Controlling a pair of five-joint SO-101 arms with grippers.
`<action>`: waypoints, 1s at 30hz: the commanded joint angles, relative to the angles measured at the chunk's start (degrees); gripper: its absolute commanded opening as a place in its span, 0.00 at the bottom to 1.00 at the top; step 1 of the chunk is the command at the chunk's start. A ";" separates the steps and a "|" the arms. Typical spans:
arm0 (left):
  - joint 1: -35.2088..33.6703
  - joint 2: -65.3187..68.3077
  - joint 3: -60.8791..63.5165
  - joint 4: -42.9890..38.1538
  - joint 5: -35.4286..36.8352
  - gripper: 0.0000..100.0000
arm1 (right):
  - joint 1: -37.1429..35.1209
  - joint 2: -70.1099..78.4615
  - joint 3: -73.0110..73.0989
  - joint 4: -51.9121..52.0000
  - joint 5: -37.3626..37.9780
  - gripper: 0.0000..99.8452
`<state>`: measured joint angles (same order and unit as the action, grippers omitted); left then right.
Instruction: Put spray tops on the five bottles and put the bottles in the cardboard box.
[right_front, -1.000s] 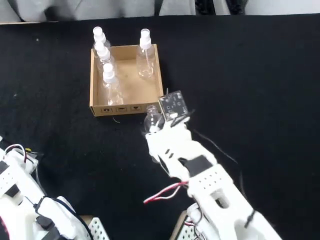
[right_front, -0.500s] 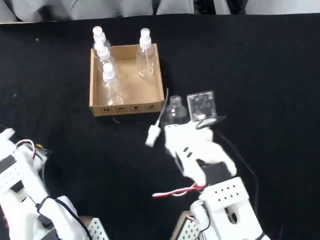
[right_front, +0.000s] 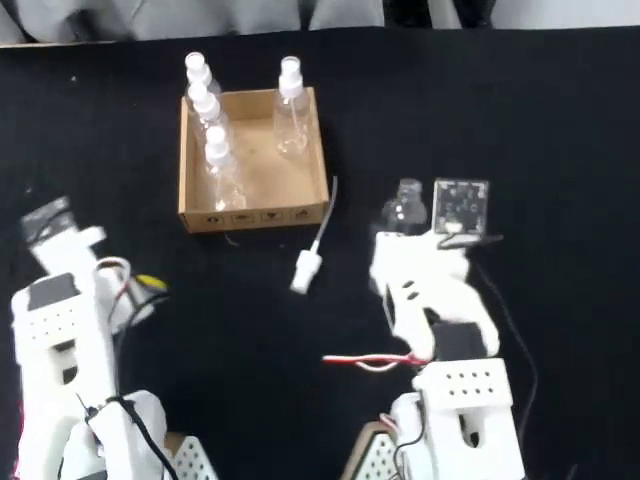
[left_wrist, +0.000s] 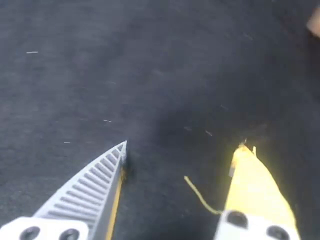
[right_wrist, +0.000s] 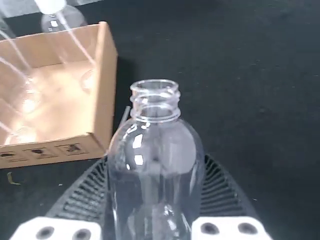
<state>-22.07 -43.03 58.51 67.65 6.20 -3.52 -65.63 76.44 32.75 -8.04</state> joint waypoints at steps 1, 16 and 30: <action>8.84 -1.93 -4.97 1.49 -0.26 0.31 | 2.55 -2.42 -0.48 -1.85 0.26 0.09; 33.71 -1.14 -12.88 1.23 -5.80 0.31 | 8.88 -2.07 -0.31 -5.10 0.18 0.08; 45.49 11.69 -22.55 -1.93 -5.45 0.31 | 9.05 -2.24 -0.31 -5.10 0.18 0.08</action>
<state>21.45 -36.62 42.24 67.03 1.10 4.04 -65.63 76.44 29.41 -8.04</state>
